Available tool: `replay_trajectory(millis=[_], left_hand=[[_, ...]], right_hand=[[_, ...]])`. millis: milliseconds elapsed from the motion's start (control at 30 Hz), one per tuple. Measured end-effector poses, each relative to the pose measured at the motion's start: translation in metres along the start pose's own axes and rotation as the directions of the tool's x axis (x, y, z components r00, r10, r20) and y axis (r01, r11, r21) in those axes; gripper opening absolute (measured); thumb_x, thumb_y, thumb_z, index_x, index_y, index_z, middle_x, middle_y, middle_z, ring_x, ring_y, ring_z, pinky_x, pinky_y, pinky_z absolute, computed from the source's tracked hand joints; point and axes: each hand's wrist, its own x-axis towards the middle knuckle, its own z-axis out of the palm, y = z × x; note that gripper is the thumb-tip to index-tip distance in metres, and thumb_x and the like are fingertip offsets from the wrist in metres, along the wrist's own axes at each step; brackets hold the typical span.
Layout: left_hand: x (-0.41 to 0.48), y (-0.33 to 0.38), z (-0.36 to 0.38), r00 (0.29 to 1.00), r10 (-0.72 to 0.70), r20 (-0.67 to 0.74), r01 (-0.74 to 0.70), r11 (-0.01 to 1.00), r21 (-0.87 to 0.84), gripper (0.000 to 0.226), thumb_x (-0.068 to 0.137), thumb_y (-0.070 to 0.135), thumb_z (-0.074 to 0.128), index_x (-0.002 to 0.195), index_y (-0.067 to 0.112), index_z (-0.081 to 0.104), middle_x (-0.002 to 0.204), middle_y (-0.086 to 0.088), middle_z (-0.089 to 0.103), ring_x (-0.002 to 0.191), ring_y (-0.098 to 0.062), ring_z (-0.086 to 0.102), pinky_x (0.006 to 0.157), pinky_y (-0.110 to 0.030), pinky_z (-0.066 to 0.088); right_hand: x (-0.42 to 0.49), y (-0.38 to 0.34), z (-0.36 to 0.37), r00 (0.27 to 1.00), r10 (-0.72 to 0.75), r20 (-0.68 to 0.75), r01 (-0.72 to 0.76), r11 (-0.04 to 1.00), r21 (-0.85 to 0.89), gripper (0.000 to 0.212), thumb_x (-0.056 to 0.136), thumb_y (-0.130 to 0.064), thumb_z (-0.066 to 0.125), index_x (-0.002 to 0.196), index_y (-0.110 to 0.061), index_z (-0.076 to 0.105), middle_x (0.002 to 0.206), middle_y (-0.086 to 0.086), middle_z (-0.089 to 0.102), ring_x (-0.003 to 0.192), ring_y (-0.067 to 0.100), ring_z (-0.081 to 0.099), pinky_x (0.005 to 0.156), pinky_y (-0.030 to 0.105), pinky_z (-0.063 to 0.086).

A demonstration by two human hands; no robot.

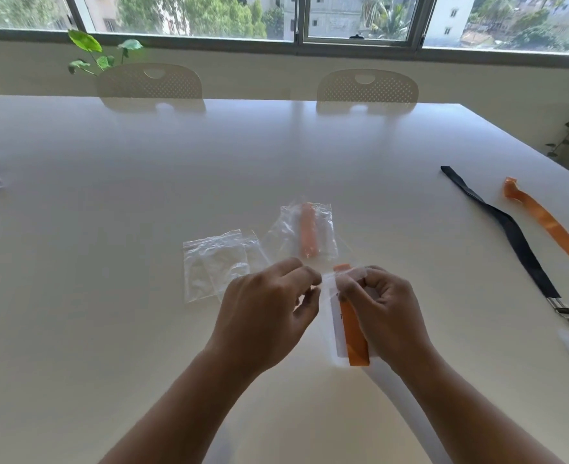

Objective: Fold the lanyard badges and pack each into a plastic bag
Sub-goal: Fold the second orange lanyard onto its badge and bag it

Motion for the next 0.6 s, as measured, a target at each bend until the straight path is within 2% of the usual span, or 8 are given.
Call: replay_trajectory(millis=[33,100,133,200,267,333,400,600], left_hand=[[0.001,-0.002,-0.002,1.000,0.013,0.001,-0.013,1.000,0.000,0.004,0.087,0.021,0.070,0.091,0.020,0.072,0.080,0.011,0.069,0.058,-0.011,0.065,0.050,-0.033,0.054],[0.001,-0.004,-0.004,0.997,0.059,0.044,-0.059,0.998,0.000,0.006,0.089,0.023,0.068,0.093,0.021,0.073,0.082,0.011,0.069,0.060,-0.012,0.066,0.051,-0.033,0.054],[0.001,-0.004,-0.004,0.994,0.083,0.068,-0.083,0.997,0.004,0.007,0.090,0.023,0.067,0.093,0.021,0.073,0.083,0.011,0.069,0.061,-0.012,0.066,0.051,-0.033,0.054],[0.000,-0.002,-0.002,0.995,0.089,0.053,-0.090,0.996,0.015,0.008,0.090,0.022,0.065,0.091,0.020,0.073,0.081,0.009,0.069,0.058,-0.014,0.065,0.049,-0.032,0.053],[0.001,0.000,-0.003,0.998,0.035,-0.059,-0.033,0.999,0.026,0.005,0.088,0.018,0.067,0.086,0.016,0.072,0.076,0.007,0.066,0.054,-0.015,0.062,0.047,-0.032,0.052],[0.002,0.000,-0.004,0.982,-0.027,-0.188,0.032,0.999,0.021,0.003,0.085,0.013,0.068,0.083,0.013,0.071,0.072,0.006,0.064,0.053,-0.014,0.059,0.046,-0.031,0.051],[0.003,-0.001,-0.006,0.968,-0.054,-0.244,0.062,0.998,0.025,0.004,0.085,0.013,0.066,0.084,0.013,0.069,0.073,0.005,0.063,0.054,-0.013,0.059,0.045,-0.031,0.051],[0.004,-0.002,-0.013,0.982,0.073,-0.175,-0.059,0.995,0.084,0.011,0.090,0.008,0.064,0.097,0.014,0.070,0.094,0.001,0.065,0.067,-0.015,0.063,0.047,-0.028,0.050]], right_hand=[[0.000,-0.001,-0.001,1.000,-0.004,-0.008,0.003,1.000,-0.014,0.030,0.082,-0.043,0.067,0.067,-0.018,0.069,0.084,-0.008,0.069,0.074,0.013,0.065,0.066,0.034,0.054],[0.000,-0.003,-0.002,0.999,-0.036,-0.033,0.035,0.998,-0.048,0.042,0.075,-0.059,0.063,0.065,-0.018,0.066,0.081,-0.006,0.067,0.072,0.013,0.063,0.064,0.030,0.052],[-0.001,-0.004,-0.002,0.998,-0.049,-0.042,0.046,0.997,-0.060,0.041,0.076,-0.058,0.064,0.063,-0.019,0.065,0.080,-0.006,0.067,0.071,0.012,0.063,0.063,0.028,0.051],[0.000,-0.003,-0.002,0.998,-0.044,-0.053,0.041,0.997,-0.061,0.030,0.083,-0.041,0.069,0.062,-0.020,0.066,0.080,-0.007,0.066,0.070,0.011,0.062,0.063,0.029,0.049],[0.002,-0.001,-0.002,0.997,-0.013,-0.070,0.007,0.996,-0.085,0.028,0.085,-0.028,0.070,0.059,-0.018,0.064,0.076,-0.007,0.065,0.066,0.011,0.060,0.063,0.033,0.049],[0.003,0.001,-0.001,0.996,0.017,-0.084,-0.028,0.991,-0.133,0.029,0.082,-0.025,0.070,0.057,-0.015,0.062,0.071,-0.008,0.062,0.062,0.011,0.058,0.062,0.035,0.050],[0.001,0.000,0.001,0.997,0.026,-0.079,-0.040,0.984,-0.176,0.027,0.079,-0.025,0.071,0.056,-0.013,0.061,0.069,-0.009,0.061,0.061,0.011,0.056,0.060,0.034,0.049],[-0.001,-0.008,0.002,0.994,0.096,-0.045,-0.100,0.989,-0.110,0.025,0.082,-0.026,0.069,0.062,-0.011,0.066,0.070,-0.005,0.065,0.065,0.013,0.059,0.058,0.032,0.049]])
